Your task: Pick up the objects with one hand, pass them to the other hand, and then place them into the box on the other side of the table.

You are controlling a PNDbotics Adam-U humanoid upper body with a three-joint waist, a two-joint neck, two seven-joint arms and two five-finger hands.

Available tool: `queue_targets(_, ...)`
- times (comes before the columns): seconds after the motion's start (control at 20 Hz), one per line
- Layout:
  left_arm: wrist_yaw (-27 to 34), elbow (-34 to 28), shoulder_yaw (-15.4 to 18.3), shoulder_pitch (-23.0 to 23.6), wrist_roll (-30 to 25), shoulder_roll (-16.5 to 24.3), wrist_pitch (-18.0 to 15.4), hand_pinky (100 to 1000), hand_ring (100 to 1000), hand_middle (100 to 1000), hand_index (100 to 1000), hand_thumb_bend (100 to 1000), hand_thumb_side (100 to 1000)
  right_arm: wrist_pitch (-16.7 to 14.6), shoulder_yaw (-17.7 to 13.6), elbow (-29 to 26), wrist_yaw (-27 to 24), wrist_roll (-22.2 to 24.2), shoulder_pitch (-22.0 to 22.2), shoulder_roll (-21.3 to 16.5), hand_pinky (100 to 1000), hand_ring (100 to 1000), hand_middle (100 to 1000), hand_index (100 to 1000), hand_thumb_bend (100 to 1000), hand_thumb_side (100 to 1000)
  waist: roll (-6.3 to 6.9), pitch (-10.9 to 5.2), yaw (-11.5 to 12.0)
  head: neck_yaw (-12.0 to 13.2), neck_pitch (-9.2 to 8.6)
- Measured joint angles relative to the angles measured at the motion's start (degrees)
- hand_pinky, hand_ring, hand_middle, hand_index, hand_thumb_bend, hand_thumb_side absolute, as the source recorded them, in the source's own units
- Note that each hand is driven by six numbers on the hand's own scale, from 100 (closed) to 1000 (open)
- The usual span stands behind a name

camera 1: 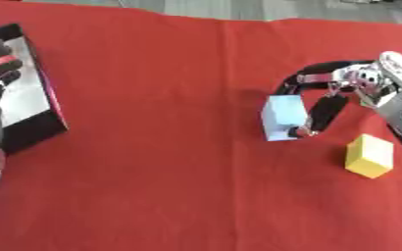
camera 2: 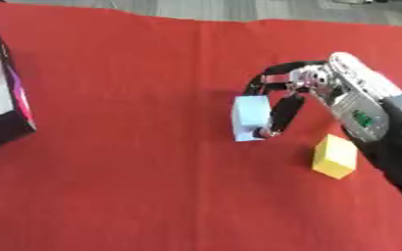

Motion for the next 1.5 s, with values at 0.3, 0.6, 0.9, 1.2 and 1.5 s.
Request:
queue_targets(0.3, 0.0, 0.0, -0.3, 0.0, -0.1, 0.0, 0.1, 840, 729, 733, 785, 194, 954, -0.5, 0.0, 0.7, 0.0, 0.1, 0.0, 0.0, 959, 883, 831, 888, 417, 190, 0.00, 0.00, 0.2, -0.1, -0.15)
queue_targets(0.6, 0.0, 0.0, -0.3, -0.1, -0.2, 0.0, 0.2, 841, 729, 734, 784, 194, 954, -0.5, 0.0, 1.2, 0.0, 0.1, 0.0, 0.2, 950, 854, 755, 820, 450, 283, 0.00, 0.00, 0.3, -0.3, -0.42)
queue_targets(0.9, 0.0, 0.0, -0.3, -0.2, -0.2, 0.0, 0.2, 842, 729, 734, 784, 194, 951, 0.7, -0.7, 1.2, -1.2, -1.1, 0.0, 0.5, 937, 802, 622, 684, 432, 227, 0.00, 0.00, 0.3, -0.3, -0.42)
queue_targets(1.2, 0.0, 0.0, -0.3, -0.2, -0.2, 0.0, 0.2, 843, 730, 734, 783, 195, 949, 2.4, -0.7, 0.6, -2.9, -2.9, 0.0, 0.5, 906, 733, 557, 616, 400, 100, 0.00, 0.00, 0.3, -0.2, -0.42)
queue_targets(1.5, 0.0, -0.1, -0.3, -0.3, -0.2, 0.0, 0.2, 843, 730, 734, 783, 194, 946, 3.9, -1.0, -1.6, -4.9, -4.3, 0.0, 0.5, 865, 679, 524, 577, 388, 100, 0.00, 0.00, 0.1, 0.2, -0.42)
